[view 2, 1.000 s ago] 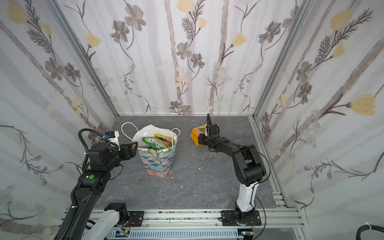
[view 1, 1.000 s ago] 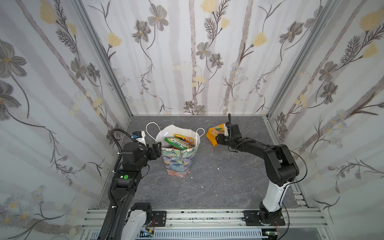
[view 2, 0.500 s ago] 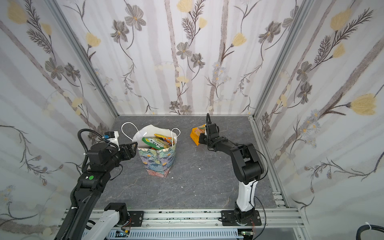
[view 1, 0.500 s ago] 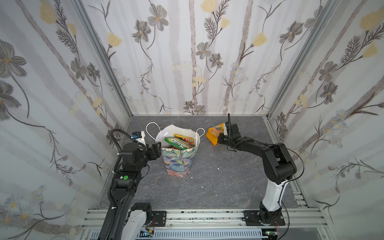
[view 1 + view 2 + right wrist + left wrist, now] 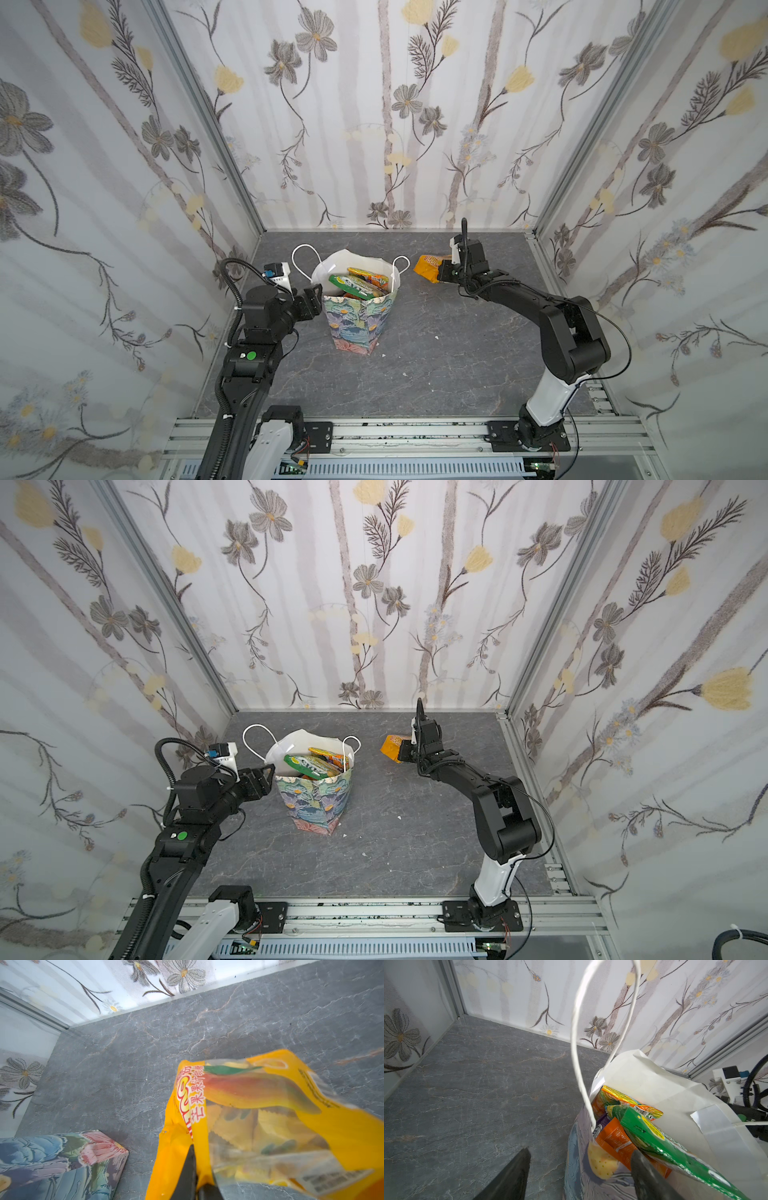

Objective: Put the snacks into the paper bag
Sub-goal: 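Lift the yellow packet up with the right gripper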

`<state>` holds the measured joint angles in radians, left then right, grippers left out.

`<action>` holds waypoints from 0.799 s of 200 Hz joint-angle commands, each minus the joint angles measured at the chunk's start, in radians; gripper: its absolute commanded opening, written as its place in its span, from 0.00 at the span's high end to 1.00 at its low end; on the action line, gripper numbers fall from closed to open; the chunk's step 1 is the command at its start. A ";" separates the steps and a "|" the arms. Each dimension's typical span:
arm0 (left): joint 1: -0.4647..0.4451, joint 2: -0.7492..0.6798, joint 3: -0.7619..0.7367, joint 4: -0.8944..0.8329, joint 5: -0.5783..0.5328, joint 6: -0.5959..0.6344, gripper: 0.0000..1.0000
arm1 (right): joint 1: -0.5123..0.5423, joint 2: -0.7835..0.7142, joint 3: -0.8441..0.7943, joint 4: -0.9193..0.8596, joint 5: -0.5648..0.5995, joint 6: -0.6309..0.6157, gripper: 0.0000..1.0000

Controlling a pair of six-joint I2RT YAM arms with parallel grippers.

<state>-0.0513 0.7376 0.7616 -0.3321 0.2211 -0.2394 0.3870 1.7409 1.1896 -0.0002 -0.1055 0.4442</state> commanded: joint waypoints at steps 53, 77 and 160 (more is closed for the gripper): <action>0.000 0.000 -0.003 0.033 0.003 0.003 0.25 | 0.023 -0.138 0.061 -0.031 0.053 -0.060 1.00; 0.001 0.000 -0.002 0.033 0.004 0.003 0.25 | 0.032 -0.193 0.082 -0.043 0.063 -0.068 1.00; 0.001 -0.003 -0.003 0.036 0.016 0.002 0.25 | 0.107 -0.273 0.260 -0.165 0.128 -0.139 1.00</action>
<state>-0.0513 0.7372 0.7609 -0.3321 0.2325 -0.2394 0.4900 1.5017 1.4143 -0.2100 -0.0044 0.3294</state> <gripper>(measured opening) 0.754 0.050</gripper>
